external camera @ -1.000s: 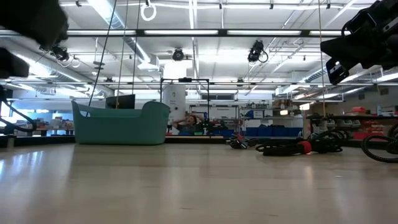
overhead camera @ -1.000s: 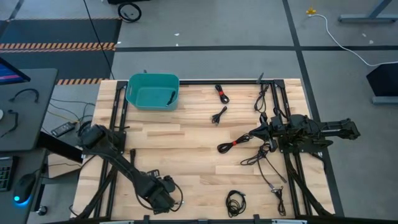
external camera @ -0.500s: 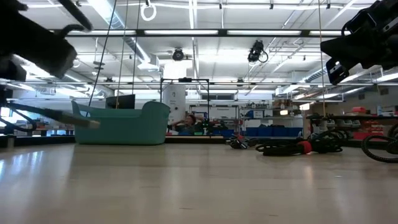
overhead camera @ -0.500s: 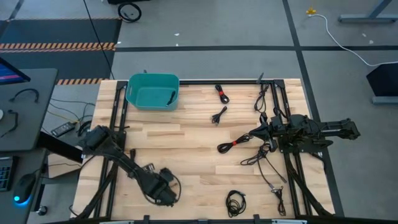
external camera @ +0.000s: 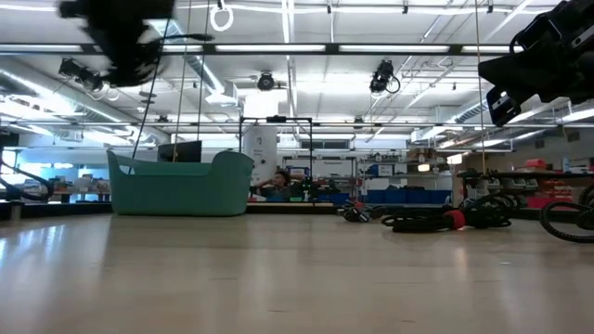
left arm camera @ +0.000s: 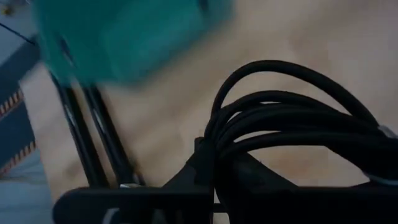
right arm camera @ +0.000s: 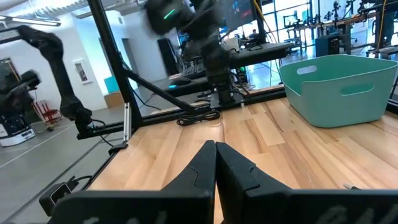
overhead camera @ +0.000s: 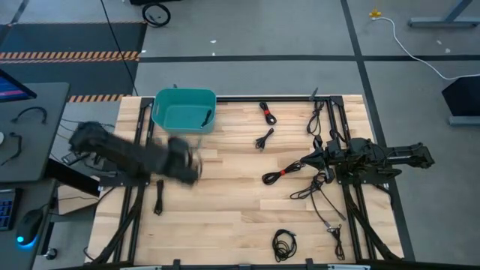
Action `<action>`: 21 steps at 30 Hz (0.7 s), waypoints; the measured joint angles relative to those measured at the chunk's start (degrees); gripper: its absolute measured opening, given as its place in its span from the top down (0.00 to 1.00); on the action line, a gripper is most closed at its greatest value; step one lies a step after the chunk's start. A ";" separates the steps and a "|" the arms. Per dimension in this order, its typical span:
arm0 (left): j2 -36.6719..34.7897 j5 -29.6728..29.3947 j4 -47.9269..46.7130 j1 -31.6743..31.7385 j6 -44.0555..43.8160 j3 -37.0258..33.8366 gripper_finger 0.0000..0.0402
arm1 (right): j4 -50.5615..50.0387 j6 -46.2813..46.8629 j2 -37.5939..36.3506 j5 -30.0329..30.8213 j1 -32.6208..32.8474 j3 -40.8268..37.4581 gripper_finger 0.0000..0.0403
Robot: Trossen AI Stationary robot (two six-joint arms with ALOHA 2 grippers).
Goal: Pick and place USB-C Cables
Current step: Put the black charger cable into the blue bin
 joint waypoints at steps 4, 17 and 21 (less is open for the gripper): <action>-3.47 -1.61 10.16 19.03 24.00 0.00 0.97 | 0.00 0.01 0.02 0.01 -0.02 0.00 0.97; 11.61 5.13 24.43 55.95 57.12 -0.02 0.94 | 0.00 0.00 0.02 0.00 0.00 0.00 0.97; 17.50 5.19 24.53 57.79 58.53 -0.03 0.94 | 0.02 0.02 0.01 0.00 -0.01 0.00 0.97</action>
